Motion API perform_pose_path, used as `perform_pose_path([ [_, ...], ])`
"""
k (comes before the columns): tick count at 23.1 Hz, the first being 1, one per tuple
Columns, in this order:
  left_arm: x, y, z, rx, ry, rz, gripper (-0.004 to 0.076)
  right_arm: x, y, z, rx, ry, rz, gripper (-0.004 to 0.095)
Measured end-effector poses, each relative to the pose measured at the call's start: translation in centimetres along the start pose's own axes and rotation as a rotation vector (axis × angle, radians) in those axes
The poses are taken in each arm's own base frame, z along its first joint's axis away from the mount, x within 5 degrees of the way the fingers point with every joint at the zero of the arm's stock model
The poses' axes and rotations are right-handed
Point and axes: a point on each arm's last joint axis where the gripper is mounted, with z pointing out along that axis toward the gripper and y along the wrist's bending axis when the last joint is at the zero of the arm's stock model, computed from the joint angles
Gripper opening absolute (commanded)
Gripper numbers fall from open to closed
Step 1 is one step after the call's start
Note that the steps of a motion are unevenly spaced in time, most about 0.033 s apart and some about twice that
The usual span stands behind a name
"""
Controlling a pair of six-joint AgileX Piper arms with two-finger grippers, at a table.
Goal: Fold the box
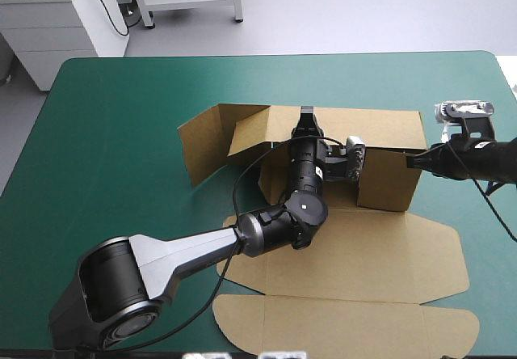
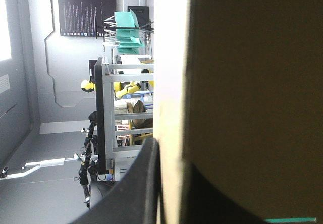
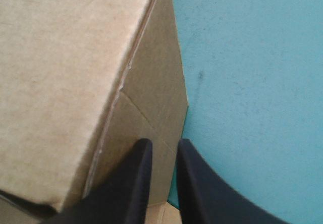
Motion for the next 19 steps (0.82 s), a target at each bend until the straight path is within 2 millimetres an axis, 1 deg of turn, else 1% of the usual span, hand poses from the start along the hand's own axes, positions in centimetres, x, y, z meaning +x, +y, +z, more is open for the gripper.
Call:
perform_pose_path([
  [3,0.2,0.0,0.0,0.000,0.017,-0.003,-0.0008,-0.1,0.0,-0.3,0.007,0.026,-0.037,0.0360],
  [7,0.2,0.0,0.0,-0.002,0.023,-0.001,-0.0008,0.7,-0.1,-0.5,0.010,0.115,-0.085,0.0360],
  [14,0.2,0.0,0.0,-0.002,0.024,-0.001,-0.0008,1.1,0.1,-0.5,-0.008,0.164,-0.112,0.0360],
  [19,0.2,-0.1,0.1,-0.001,0.025,0.002,-0.0008,1.4,0.5,-0.6,-0.059,0.196,-0.167,0.0360],
])
